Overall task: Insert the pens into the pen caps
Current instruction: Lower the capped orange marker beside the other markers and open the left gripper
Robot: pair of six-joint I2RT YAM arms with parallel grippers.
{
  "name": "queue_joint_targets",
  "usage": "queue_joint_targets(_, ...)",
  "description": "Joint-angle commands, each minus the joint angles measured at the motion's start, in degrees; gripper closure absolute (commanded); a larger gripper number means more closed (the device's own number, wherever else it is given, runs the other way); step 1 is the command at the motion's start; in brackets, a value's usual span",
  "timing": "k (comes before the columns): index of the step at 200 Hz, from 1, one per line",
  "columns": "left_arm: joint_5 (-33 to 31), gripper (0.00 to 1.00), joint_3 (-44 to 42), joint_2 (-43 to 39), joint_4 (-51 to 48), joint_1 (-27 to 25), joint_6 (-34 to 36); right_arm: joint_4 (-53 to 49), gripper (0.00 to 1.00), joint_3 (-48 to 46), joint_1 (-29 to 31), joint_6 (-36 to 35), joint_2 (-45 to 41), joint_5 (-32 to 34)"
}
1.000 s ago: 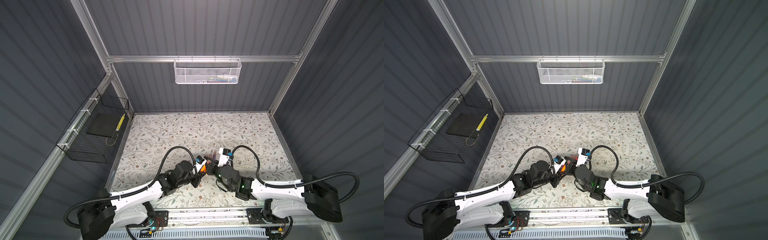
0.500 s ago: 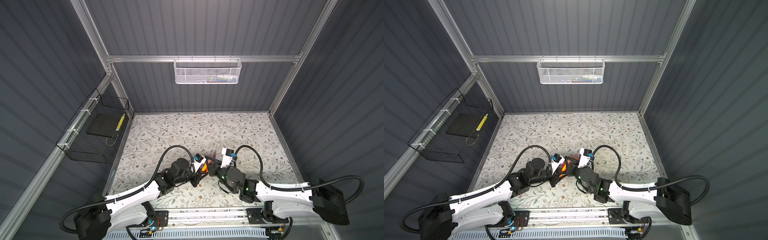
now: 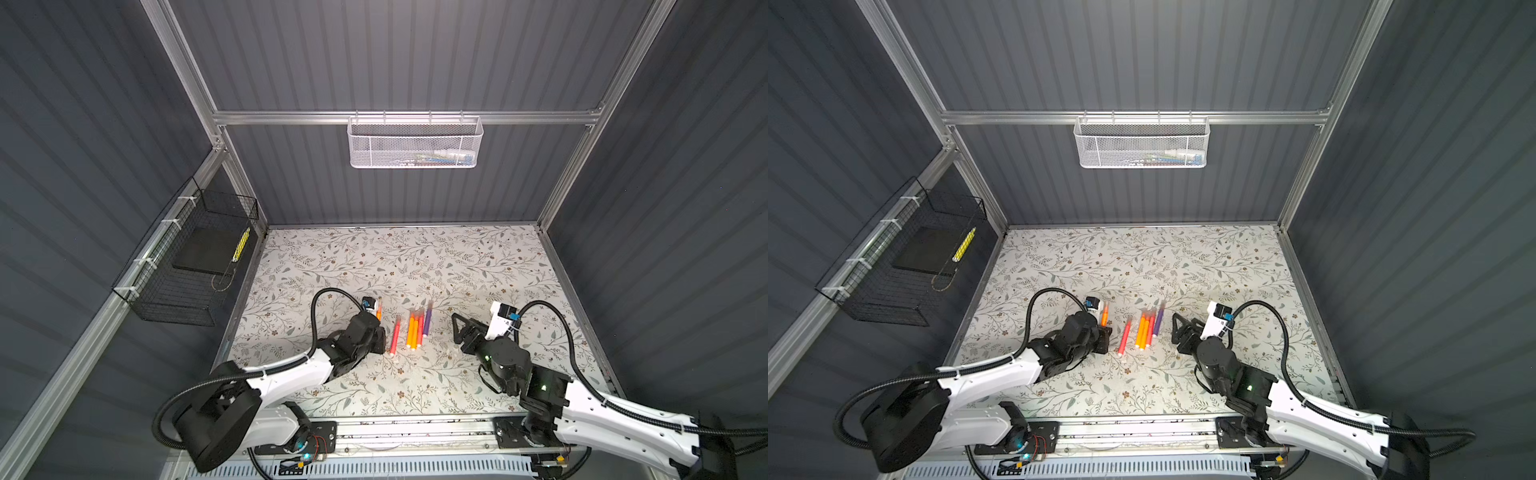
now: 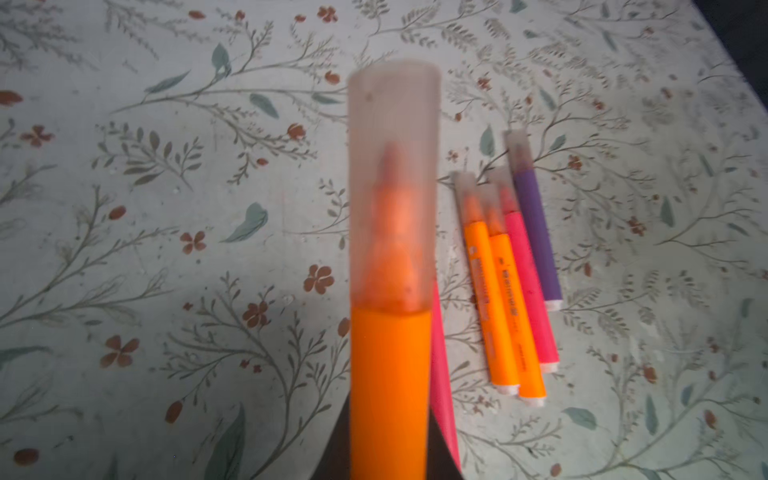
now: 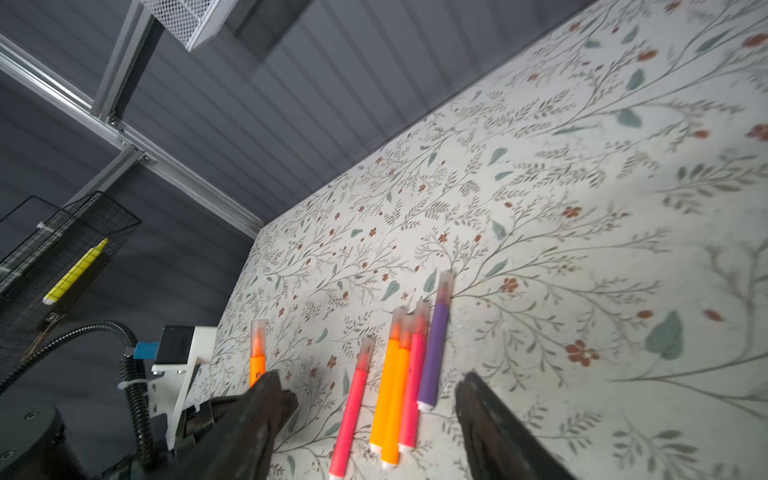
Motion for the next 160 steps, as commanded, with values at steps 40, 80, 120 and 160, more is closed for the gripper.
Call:
queue_joint_targets(40,2.75,1.0,4.23,9.3,-0.08,1.75,-10.8,-11.29,0.24,-2.45,-5.27,1.01,-5.34,-0.68)
queue_joint_targets(80,5.02,1.0,5.41,13.12,0.33,2.29,-11.71,-10.91,0.24,-2.11,-6.54,0.6,-4.26,-3.17)
queue_joint_targets(120,6.89,1.0,6.08,13.93,0.5,2.29,-11.48,-11.19,0.23,-2.18,-7.07,0.7,-3.58,-3.12)
queue_joint_targets(160,9.04,0.92,6.8,14.48,0.41,2.29,-9.79,-11.61,0.23,-1.51,-7.44,0.57,-3.51,-3.86)
